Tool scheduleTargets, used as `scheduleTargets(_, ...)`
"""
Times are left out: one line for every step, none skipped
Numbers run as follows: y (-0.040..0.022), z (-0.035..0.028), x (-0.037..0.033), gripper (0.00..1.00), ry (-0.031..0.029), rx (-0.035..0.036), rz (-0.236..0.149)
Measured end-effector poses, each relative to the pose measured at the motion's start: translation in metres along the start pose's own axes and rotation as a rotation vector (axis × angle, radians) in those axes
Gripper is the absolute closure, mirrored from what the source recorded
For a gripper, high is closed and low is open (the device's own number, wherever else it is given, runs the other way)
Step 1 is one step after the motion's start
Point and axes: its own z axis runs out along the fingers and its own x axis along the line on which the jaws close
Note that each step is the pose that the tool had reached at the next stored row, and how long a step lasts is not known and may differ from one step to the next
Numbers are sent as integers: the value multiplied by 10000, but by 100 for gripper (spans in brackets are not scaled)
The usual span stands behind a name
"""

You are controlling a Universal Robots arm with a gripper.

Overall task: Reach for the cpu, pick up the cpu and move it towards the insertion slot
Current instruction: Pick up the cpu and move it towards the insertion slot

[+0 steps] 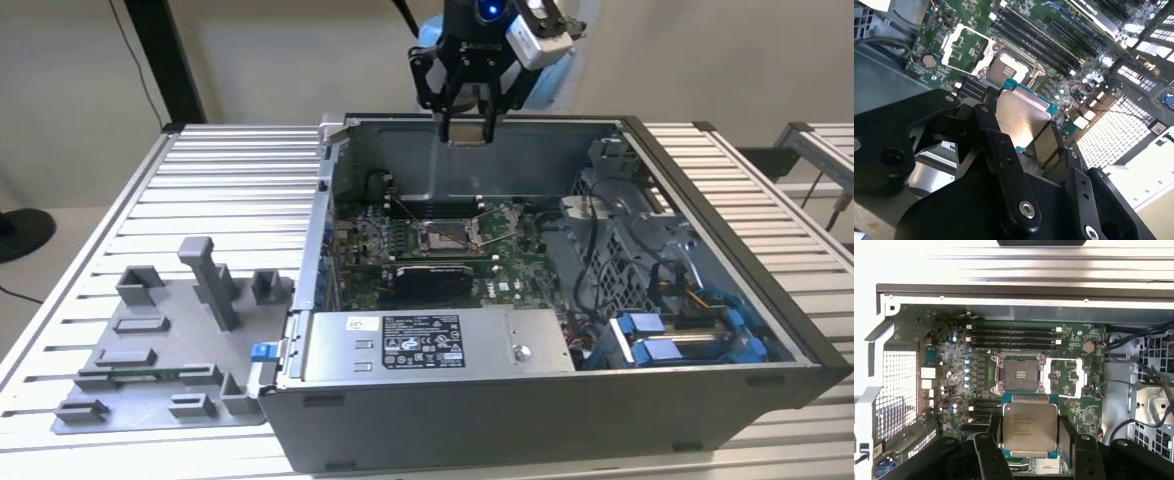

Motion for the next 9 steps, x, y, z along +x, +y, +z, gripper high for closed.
scheduleTargets(19,2,0,100,0,-1,8)
scheduleTargets(38,4,0,100,0,0,16)
scheduleTargets(55,6,0,100,0,1,25)
scheduleTargets(70,9,1,100,-1,0,33)
scheduleTargets(77,11,3,100,0,1,44)
scheduleTargets(79,14,8,100,-2,-1,66)
scheduleTargets(79,15,14,100,-2,0,85)
scheduleTargets(81,18,22,100,-3,-2,104)
scheduleTargets(86,20,33,100,-4,0,119)
